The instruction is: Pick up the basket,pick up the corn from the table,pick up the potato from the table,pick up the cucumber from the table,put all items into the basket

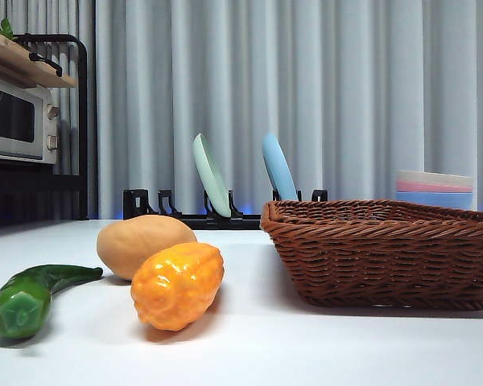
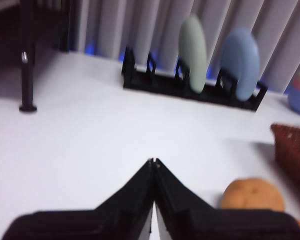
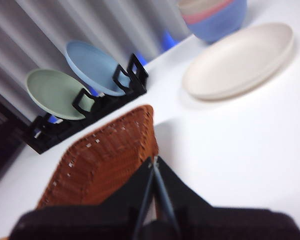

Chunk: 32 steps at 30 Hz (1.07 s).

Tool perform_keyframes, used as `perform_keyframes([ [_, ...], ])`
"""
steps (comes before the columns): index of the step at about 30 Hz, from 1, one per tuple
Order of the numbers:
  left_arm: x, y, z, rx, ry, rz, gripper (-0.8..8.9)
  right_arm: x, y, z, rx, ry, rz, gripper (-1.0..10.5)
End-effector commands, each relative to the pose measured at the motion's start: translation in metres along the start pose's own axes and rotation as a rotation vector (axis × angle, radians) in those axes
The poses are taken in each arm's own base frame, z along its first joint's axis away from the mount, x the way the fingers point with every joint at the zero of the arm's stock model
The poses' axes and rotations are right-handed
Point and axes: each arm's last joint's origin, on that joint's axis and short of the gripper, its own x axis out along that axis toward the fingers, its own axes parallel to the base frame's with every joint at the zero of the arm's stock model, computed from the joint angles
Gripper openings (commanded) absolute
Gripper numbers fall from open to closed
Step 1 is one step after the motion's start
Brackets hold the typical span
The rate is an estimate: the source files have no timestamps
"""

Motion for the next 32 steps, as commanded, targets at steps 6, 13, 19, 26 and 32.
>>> perform_keyframes([
  [6, 0.006, -0.012, 0.043, -0.003, 0.127, -0.029, -0.06, 0.017, 0.019, 0.037, -0.103, 0.121, -0.028, -0.2],
  [13, 0.032, -0.023, 0.08, 0.046, 0.239, -0.1, -0.06, 0.059, 0.035, 0.07, -0.195, 0.304, 0.011, -0.2],
  [19, 0.061, -0.029, 0.1, 0.054, 0.381, -0.217, -0.05, 0.098, 0.043, 0.09, -0.25, 0.532, 0.043, -0.2],
  [26, 0.092, -0.031, 0.107, 0.015, 0.527, -0.3, 0.15, 0.131, 0.046, 0.098, -0.265, 0.716, 0.088, 1.1],
  [32, 0.098, -0.031, 0.108, 0.01, 0.542, -0.296, 3.71, 0.144, 0.04, 0.092, -0.251, 0.759, 0.07, 4.1],
])
